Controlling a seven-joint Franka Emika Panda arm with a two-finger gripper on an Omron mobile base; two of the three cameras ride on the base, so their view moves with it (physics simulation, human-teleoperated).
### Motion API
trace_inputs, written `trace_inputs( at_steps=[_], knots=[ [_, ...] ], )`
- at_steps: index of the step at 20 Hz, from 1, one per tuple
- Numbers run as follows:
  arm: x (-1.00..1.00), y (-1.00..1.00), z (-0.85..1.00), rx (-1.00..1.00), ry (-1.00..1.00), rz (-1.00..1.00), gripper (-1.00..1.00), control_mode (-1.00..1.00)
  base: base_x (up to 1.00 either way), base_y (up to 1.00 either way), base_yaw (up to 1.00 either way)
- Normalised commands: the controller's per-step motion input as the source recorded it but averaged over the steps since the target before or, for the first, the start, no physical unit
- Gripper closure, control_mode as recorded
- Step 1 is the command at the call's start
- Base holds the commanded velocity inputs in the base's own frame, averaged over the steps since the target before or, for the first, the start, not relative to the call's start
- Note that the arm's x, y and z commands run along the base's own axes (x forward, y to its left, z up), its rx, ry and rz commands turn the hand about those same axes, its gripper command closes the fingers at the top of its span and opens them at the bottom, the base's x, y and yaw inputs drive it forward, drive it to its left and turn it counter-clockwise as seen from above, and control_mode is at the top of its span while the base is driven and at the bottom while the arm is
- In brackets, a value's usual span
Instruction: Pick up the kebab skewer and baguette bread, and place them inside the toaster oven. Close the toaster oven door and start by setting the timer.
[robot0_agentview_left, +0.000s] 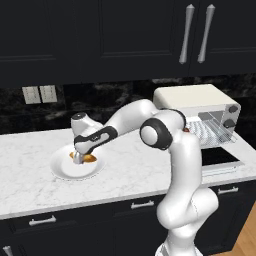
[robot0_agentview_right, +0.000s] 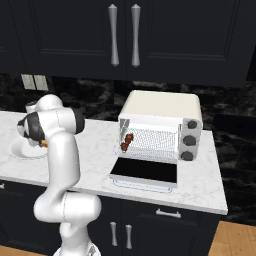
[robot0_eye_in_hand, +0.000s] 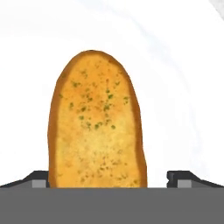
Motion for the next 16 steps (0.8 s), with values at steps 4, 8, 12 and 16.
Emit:
trace_inputs(
  at_steps=[4, 8, 12, 16],
  knots=[
    [0.02, 0.01, -0.28, 0.0, 0.06, 0.0, -1.0, -1.0, 0.0, 0.0, 0.0],
    [-0.11, 0.0, -0.4, 0.0, 0.08, 0.0, 1.0, -1.0, 0.0, 0.0, 0.0],
    [-0.21, 0.0, -0.48, 0.0, 0.05, 0.0, 1.0, -1.0, 0.0, 0.0, 0.0],
    [-0.49, 0.0, -0.32, 0.0, 0.0, 0.0, 1.0, -1.0, 0.0, 0.0, 0.0]
  ],
)
